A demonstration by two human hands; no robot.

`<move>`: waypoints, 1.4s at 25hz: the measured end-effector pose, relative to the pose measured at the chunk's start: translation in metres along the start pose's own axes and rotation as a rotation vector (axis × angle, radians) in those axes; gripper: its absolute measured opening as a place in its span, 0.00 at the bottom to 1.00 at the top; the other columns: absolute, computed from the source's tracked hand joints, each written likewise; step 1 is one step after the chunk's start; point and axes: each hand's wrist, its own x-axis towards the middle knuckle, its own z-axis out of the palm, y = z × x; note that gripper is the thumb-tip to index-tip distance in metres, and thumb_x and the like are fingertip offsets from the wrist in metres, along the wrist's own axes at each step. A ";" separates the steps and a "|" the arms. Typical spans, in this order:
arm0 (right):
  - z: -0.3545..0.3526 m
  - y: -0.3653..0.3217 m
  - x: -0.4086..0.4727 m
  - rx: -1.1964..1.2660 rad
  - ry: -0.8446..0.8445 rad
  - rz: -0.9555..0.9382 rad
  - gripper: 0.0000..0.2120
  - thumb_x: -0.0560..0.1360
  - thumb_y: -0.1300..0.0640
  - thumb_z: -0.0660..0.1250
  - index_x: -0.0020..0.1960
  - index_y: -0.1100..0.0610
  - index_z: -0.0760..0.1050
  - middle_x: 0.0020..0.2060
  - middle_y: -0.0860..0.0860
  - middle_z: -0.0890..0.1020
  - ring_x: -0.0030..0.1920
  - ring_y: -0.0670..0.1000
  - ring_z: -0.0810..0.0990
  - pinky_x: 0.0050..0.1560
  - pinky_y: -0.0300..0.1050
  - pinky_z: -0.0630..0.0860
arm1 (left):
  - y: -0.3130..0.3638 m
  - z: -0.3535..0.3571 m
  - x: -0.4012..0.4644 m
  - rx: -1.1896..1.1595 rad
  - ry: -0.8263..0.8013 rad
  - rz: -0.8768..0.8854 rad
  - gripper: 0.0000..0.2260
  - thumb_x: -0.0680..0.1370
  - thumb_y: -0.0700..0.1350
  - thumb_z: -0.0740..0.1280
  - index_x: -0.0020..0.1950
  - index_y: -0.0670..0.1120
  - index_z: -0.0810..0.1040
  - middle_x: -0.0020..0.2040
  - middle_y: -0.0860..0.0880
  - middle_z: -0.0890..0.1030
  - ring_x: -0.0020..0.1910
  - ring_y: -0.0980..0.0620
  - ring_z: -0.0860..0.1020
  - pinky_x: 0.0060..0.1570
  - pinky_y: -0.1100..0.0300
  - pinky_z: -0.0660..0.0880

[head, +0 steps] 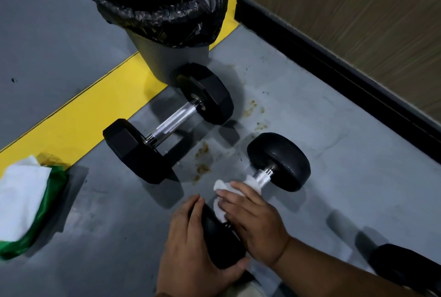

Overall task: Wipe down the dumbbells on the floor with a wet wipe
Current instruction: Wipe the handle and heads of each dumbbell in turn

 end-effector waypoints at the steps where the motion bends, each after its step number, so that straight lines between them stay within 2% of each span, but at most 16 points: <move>1: -0.004 0.007 0.003 -0.022 -0.025 -0.047 0.12 0.83 0.58 0.63 0.62 0.57 0.82 0.70 0.47 0.77 0.74 0.53 0.71 0.62 0.50 0.77 | 0.000 0.001 0.000 -0.005 0.009 0.002 0.53 0.61 0.75 0.72 0.72 0.36 0.71 0.72 0.42 0.71 0.70 0.43 0.72 0.66 0.48 0.73; 3: -0.013 0.024 0.011 -0.043 0.010 -0.015 0.13 0.82 0.58 0.63 0.62 0.58 0.82 0.68 0.49 0.79 0.73 0.54 0.72 0.64 0.53 0.76 | 0.000 0.002 0.001 -0.023 0.025 0.010 0.54 0.57 0.70 0.76 0.71 0.36 0.70 0.71 0.42 0.71 0.69 0.42 0.73 0.65 0.47 0.73; 6: -0.015 0.028 0.016 -0.044 0.163 0.185 0.14 0.83 0.57 0.60 0.58 0.60 0.83 0.65 0.50 0.81 0.73 0.54 0.72 0.69 0.54 0.73 | -0.002 0.004 0.001 -0.016 0.024 0.027 0.54 0.55 0.68 0.77 0.71 0.35 0.71 0.71 0.42 0.71 0.69 0.41 0.73 0.65 0.46 0.73; 9: 0.000 0.002 0.002 -0.032 0.066 0.039 0.14 0.84 0.57 0.60 0.60 0.59 0.83 0.68 0.49 0.79 0.74 0.55 0.71 0.68 0.51 0.74 | -0.001 0.002 -0.001 -0.020 0.049 0.044 0.52 0.57 0.69 0.77 0.69 0.34 0.73 0.70 0.40 0.71 0.69 0.40 0.73 0.63 0.44 0.74; 12: -0.007 0.011 0.004 -0.032 -0.047 -0.111 0.12 0.83 0.57 0.63 0.63 0.58 0.82 0.69 0.48 0.78 0.73 0.53 0.72 0.64 0.51 0.76 | 0.000 0.002 0.001 -0.021 0.047 0.045 0.52 0.57 0.69 0.77 0.70 0.36 0.72 0.71 0.41 0.71 0.69 0.40 0.73 0.61 0.42 0.76; 14: -0.016 0.025 0.013 -0.056 -0.023 -0.044 0.13 0.83 0.57 0.62 0.62 0.58 0.82 0.68 0.49 0.78 0.73 0.54 0.72 0.65 0.53 0.75 | -0.002 0.003 0.001 -0.031 0.059 0.055 0.53 0.56 0.68 0.78 0.70 0.37 0.71 0.71 0.41 0.71 0.69 0.40 0.73 0.61 0.42 0.75; 17: -0.020 0.025 0.012 -0.053 0.125 0.155 0.15 0.84 0.56 0.58 0.60 0.60 0.83 0.69 0.48 0.78 0.75 0.54 0.70 0.71 0.54 0.72 | -0.002 0.005 -0.001 -0.028 0.065 0.067 0.53 0.55 0.67 0.78 0.70 0.36 0.71 0.70 0.41 0.71 0.68 0.39 0.73 0.61 0.42 0.76; 19: -0.012 0.010 0.002 -0.052 0.082 0.110 0.16 0.84 0.56 0.58 0.62 0.59 0.82 0.71 0.48 0.76 0.76 0.55 0.68 0.71 0.51 0.71 | 0.001 0.005 -0.002 -0.034 0.083 0.071 0.52 0.55 0.67 0.78 0.70 0.37 0.71 0.70 0.41 0.71 0.68 0.39 0.73 0.61 0.42 0.76; 22: -0.009 0.002 -0.012 -0.023 -0.068 -0.059 0.15 0.83 0.58 0.64 0.67 0.57 0.79 0.73 0.47 0.74 0.77 0.55 0.67 0.66 0.51 0.76 | 0.002 0.007 -0.003 -0.017 0.085 0.073 0.51 0.56 0.66 0.79 0.70 0.38 0.70 0.70 0.40 0.72 0.67 0.39 0.74 0.60 0.43 0.77; 24: -0.016 0.013 -0.008 -0.042 -0.077 -0.090 0.15 0.82 0.59 0.65 0.68 0.57 0.79 0.73 0.47 0.73 0.76 0.55 0.68 0.63 0.52 0.77 | 0.001 0.007 -0.004 -0.010 0.077 0.074 0.52 0.55 0.67 0.79 0.70 0.38 0.70 0.70 0.41 0.72 0.67 0.39 0.74 0.60 0.44 0.76; 28: -0.024 0.021 -0.002 -0.077 0.108 0.154 0.15 0.83 0.58 0.61 0.65 0.59 0.81 0.72 0.48 0.75 0.77 0.55 0.67 0.71 0.52 0.72 | 0.001 0.008 -0.005 -0.014 0.078 0.066 0.53 0.54 0.67 0.79 0.70 0.38 0.70 0.71 0.41 0.72 0.67 0.38 0.75 0.59 0.42 0.77; 29: -0.020 0.015 -0.003 -0.069 0.118 0.167 0.15 0.83 0.58 0.60 0.64 0.59 0.81 0.72 0.48 0.75 0.77 0.56 0.66 0.72 0.52 0.71 | 0.002 0.007 -0.006 -0.013 0.079 0.068 0.53 0.54 0.67 0.79 0.70 0.38 0.70 0.71 0.41 0.72 0.67 0.39 0.74 0.60 0.42 0.77; 31: -0.008 0.003 -0.012 -0.040 0.057 0.077 0.14 0.83 0.59 0.62 0.65 0.59 0.80 0.72 0.48 0.75 0.77 0.56 0.66 0.70 0.51 0.72 | 0.003 0.007 -0.007 -0.011 0.079 0.070 0.52 0.55 0.67 0.79 0.71 0.38 0.70 0.71 0.41 0.72 0.68 0.39 0.74 0.61 0.44 0.75; 33: -0.007 0.001 -0.017 -0.011 -0.028 -0.056 0.14 0.82 0.58 0.66 0.66 0.57 0.80 0.72 0.47 0.75 0.76 0.55 0.68 0.65 0.50 0.77 | 0.004 0.007 -0.007 0.000 0.076 0.069 0.52 0.56 0.67 0.78 0.70 0.37 0.72 0.70 0.41 0.72 0.68 0.40 0.74 0.62 0.44 0.75; 35: -0.015 0.014 -0.010 -0.046 -0.038 -0.125 0.14 0.82 0.56 0.68 0.66 0.55 0.81 0.72 0.47 0.76 0.75 0.54 0.70 0.61 0.50 0.79 | 0.004 0.008 -0.006 -0.012 0.092 0.079 0.51 0.57 0.67 0.78 0.70 0.38 0.71 0.70 0.41 0.72 0.68 0.39 0.74 0.62 0.43 0.75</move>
